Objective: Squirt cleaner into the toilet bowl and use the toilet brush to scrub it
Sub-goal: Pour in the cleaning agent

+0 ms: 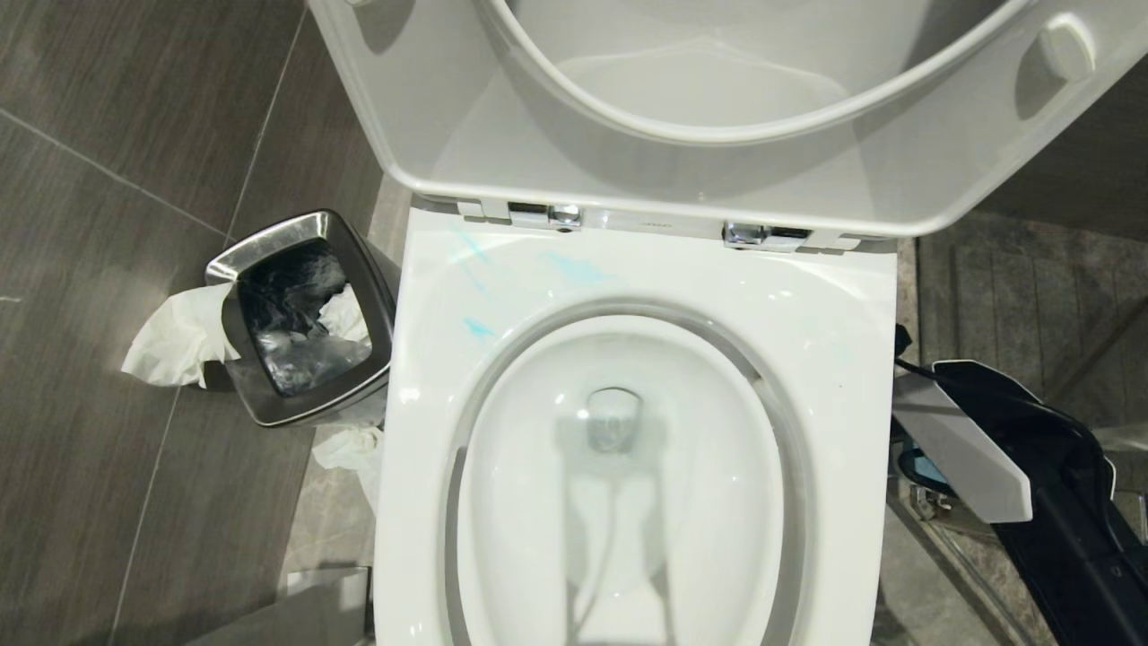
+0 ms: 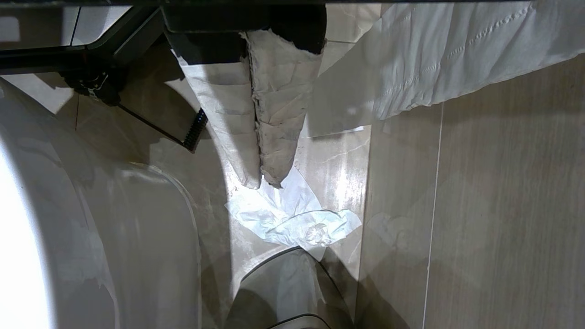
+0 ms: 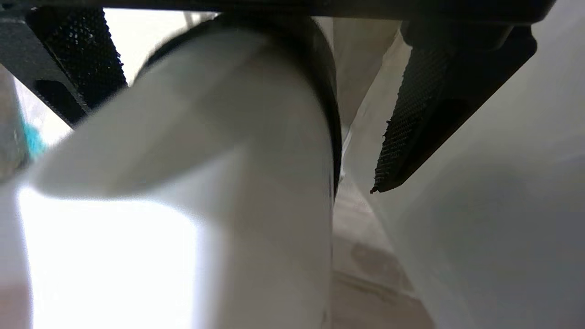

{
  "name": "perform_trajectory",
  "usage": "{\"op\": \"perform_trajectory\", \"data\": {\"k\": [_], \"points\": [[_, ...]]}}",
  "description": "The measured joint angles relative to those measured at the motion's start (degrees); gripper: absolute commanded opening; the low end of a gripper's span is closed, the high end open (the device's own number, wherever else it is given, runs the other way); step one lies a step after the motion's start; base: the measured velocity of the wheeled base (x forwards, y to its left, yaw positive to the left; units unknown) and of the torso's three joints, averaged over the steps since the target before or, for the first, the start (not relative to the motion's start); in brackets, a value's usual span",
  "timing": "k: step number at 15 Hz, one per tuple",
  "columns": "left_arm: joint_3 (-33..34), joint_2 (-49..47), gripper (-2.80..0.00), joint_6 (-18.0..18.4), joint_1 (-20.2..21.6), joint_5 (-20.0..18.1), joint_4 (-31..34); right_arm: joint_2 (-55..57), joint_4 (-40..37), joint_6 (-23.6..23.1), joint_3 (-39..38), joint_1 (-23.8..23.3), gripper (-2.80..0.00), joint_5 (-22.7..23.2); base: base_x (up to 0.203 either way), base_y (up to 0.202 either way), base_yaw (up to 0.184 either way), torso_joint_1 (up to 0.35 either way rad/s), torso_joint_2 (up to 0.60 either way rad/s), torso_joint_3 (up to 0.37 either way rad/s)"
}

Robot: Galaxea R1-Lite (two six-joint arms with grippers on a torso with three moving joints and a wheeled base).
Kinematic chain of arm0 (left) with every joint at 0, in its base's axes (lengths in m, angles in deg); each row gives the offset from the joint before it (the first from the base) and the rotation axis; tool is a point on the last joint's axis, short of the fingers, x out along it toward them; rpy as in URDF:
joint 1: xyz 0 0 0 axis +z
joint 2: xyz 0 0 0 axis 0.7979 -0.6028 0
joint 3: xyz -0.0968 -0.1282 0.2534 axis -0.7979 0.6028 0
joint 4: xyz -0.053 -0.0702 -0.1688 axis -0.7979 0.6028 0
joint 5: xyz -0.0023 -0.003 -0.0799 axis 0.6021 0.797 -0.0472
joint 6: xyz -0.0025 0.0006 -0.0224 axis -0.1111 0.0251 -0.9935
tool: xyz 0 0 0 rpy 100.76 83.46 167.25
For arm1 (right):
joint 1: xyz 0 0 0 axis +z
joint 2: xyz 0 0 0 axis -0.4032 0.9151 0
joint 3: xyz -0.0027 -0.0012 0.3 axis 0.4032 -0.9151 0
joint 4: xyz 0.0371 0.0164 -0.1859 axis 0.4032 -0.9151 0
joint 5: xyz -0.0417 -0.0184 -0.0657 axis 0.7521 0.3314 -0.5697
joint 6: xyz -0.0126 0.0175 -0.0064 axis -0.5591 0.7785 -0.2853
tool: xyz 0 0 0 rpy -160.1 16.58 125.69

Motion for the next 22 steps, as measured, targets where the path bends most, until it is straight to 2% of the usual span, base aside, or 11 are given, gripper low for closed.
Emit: {"op": "perform_trajectory", "data": {"k": [5,12,13,22], "points": [[0.00,0.00,-2.80,0.00,0.00,0.02,0.00,1.49,0.02,-0.67,2.92,0.02,0.00,2.12,0.000,0.000,0.000,0.000,0.00,0.000],[0.00,0.00,-2.80,0.01,-0.02,0.01,0.00,3.63,0.00,-1.11,6.43,-0.05,0.00,2.23,0.000,0.000,0.000,0.000,0.00,0.000],[0.00,0.00,-2.80,0.02,-0.02,0.00,0.01,3.87,0.02,-1.17,6.87,-0.07,-2.80,2.23,0.000,0.000,0.000,0.000,0.00,0.000],[0.00,0.00,-2.80,0.03,-0.02,0.00,0.02,5.16,0.02,-1.69,9.11,-0.27,-2.80,2.23,0.000,0.000,0.000,0.000,0.00,0.000]]}}
